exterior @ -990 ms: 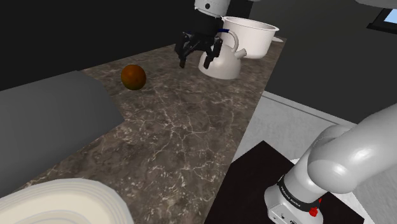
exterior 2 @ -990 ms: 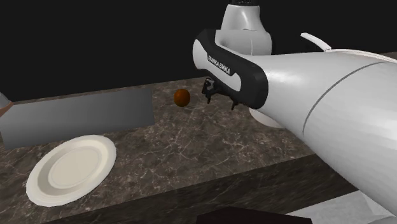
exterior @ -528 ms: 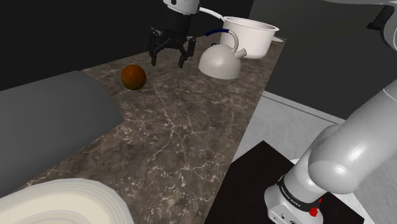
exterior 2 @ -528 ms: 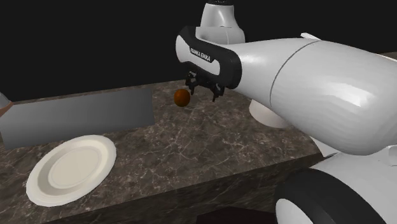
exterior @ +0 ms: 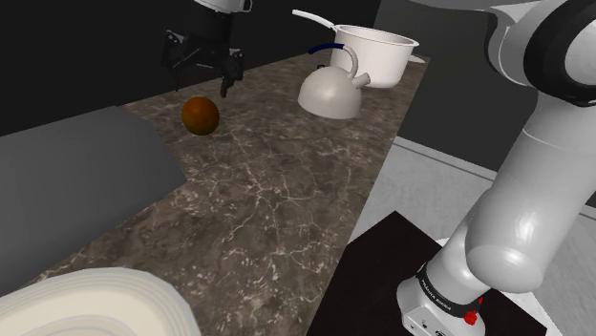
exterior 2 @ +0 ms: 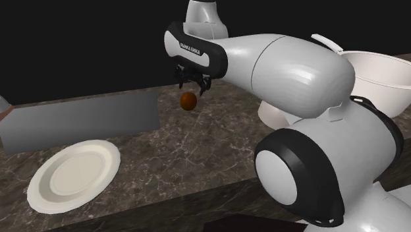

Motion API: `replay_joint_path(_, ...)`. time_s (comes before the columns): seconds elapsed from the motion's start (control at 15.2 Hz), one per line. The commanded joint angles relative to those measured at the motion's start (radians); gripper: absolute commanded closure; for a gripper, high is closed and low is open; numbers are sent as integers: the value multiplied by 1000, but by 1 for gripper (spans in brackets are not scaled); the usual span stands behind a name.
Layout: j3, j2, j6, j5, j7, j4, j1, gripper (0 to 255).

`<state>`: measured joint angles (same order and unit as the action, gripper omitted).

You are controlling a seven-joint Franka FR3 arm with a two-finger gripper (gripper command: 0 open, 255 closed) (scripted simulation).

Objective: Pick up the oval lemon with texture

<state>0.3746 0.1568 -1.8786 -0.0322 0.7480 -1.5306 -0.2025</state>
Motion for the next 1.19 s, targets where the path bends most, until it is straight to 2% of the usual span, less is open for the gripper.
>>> replay_joint_path(0.0, 1, 17, -15, 4, 6, 5, -4, 0)
replay_joint_path(0.4, 0, 11, -104, 0, -2, -91, -1, 0)
replay_joint_path(0.53, 0, 11, -104, 0, -2, -91, -1, 0)
replay_joint_path(0.59, 0, 12, -104, 0, -2, -89, -1, 255)
replay_joint_path(1.12, 0, 13, -103, 0, -2, -88, -1, 255)
